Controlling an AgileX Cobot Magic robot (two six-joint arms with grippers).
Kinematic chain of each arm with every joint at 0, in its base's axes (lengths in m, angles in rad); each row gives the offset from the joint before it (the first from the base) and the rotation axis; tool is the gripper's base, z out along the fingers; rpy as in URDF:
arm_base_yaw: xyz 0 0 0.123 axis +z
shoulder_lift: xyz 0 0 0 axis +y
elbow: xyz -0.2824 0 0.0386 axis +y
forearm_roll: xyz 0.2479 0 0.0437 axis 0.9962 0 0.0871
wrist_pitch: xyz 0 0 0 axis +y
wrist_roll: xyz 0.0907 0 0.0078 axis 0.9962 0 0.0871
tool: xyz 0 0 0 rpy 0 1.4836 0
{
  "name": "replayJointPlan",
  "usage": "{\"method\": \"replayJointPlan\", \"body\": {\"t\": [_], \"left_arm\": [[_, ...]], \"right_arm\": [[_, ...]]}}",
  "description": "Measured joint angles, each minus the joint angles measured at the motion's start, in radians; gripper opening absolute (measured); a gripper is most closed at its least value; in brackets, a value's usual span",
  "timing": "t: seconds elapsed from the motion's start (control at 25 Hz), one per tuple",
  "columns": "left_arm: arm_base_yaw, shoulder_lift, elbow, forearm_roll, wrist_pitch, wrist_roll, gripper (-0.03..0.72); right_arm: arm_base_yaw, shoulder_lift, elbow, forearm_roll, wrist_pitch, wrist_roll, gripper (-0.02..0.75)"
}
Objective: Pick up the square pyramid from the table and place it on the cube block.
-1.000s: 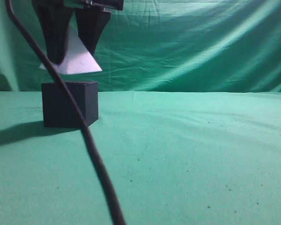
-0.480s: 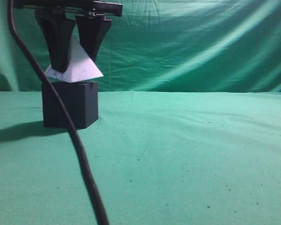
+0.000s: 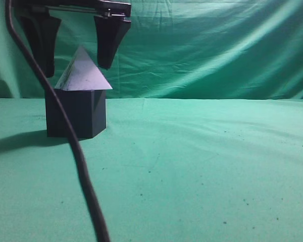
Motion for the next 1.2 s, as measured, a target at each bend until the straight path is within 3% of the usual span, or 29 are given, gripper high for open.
{"method": "replayJointPlan", "body": {"t": [0.08,0.12,0.24,0.36,0.44,0.52,0.68,0.96,1.2], "left_arm": [[0.000,0.000,0.000,0.000,0.000,0.000,0.000],[0.000,0.000,0.000,0.000,0.000,0.000,0.000],[0.000,0.000,0.000,0.000,0.000,0.000,0.000],[0.000,0.000,0.000,0.000,0.000,0.000,0.000],[0.000,0.000,0.000,0.000,0.000,0.000,0.000],[0.000,0.000,0.000,0.000,0.000,0.000,0.000],[0.000,0.000,0.000,0.000,0.000,0.000,0.000],[0.000,0.000,0.000,0.000,0.000,0.000,0.000],[0.000,0.000,0.000,0.000,0.000,0.000,0.000]], "right_arm": [[0.000,-0.014,0.000,0.002,0.007,0.002,0.646],[0.000,-0.021,-0.008,0.002,0.021,0.002,0.687],[0.000,-0.070,-0.039,0.004,0.048,0.004,0.671],[0.000,-0.146,-0.077,0.006,0.054,0.004,0.517],[0.000,-0.211,-0.086,0.009,0.058,0.017,0.368],[0.000,-0.286,-0.087,0.011,0.062,0.030,0.159],[0.000,-0.459,-0.084,0.011,0.075,0.033,0.000],[0.000,-0.868,0.191,0.011,0.077,0.055,0.000],[0.000,-1.168,0.565,0.041,-0.079,0.057,0.000]]}}
